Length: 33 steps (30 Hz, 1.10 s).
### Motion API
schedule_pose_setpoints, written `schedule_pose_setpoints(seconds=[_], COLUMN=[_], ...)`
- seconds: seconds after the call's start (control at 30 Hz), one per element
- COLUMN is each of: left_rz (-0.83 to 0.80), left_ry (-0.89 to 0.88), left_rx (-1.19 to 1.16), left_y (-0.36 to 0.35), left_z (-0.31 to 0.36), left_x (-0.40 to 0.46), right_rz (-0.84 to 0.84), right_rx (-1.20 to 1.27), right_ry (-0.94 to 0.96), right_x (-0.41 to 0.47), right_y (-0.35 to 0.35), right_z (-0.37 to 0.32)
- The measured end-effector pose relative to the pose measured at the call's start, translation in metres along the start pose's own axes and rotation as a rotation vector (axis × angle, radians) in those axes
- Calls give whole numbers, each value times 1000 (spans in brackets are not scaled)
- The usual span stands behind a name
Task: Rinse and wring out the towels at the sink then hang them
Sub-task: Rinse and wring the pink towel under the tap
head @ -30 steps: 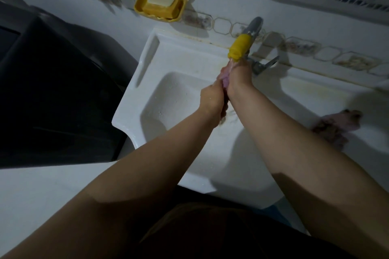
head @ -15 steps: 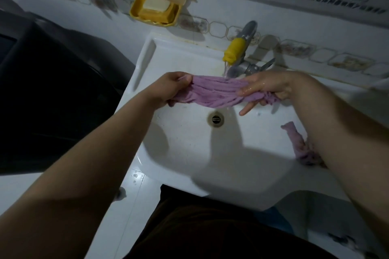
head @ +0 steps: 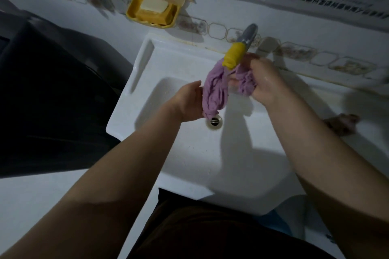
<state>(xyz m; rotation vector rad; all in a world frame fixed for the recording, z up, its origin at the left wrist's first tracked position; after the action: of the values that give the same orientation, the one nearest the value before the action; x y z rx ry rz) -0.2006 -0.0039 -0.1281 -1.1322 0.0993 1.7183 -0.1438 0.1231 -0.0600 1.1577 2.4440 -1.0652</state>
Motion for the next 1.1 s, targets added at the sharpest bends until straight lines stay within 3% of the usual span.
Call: schedule_pose_setpoints(seconds=[0.23, 0.43, 0.6, 0.8, 0.97, 1.1], left_rz=[-132, -68, 154, 230, 435, 531], left_ry=[-44, -56, -42, -154, -104, -110], left_rx=[29, 61, -44, -53, 336, 492], left_y=[-40, -48, -38, -38, -33, -25], left_z=[19, 25, 21, 9, 16, 21], left_x=[6, 10, 9, -7, -22, -32], right_rz=[64, 95, 120, -140, 199, 444], right_rx=[23, -10, -335, -713, -441, -253], right_ry=[91, 257, 371, 435, 225, 159], right_x=[-10, -25, -36, -34, -21, -9], right_y=[29, 32, 3, -44, -24, -19], right_z=[-25, -27, -4, 34, 35, 35])
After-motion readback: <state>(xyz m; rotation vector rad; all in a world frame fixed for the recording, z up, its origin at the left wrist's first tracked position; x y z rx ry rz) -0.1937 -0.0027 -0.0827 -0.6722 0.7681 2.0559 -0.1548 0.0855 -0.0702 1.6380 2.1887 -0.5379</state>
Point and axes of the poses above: each hand's wrist, its own x-axis towards the middle knuckle, its own y-axis out of the back of the hand, z = x × y, the point moved 9 cm from there along x, towards the middle knuckle, and after that the axes turned 14 degrees about x, right-handed, at the moved point
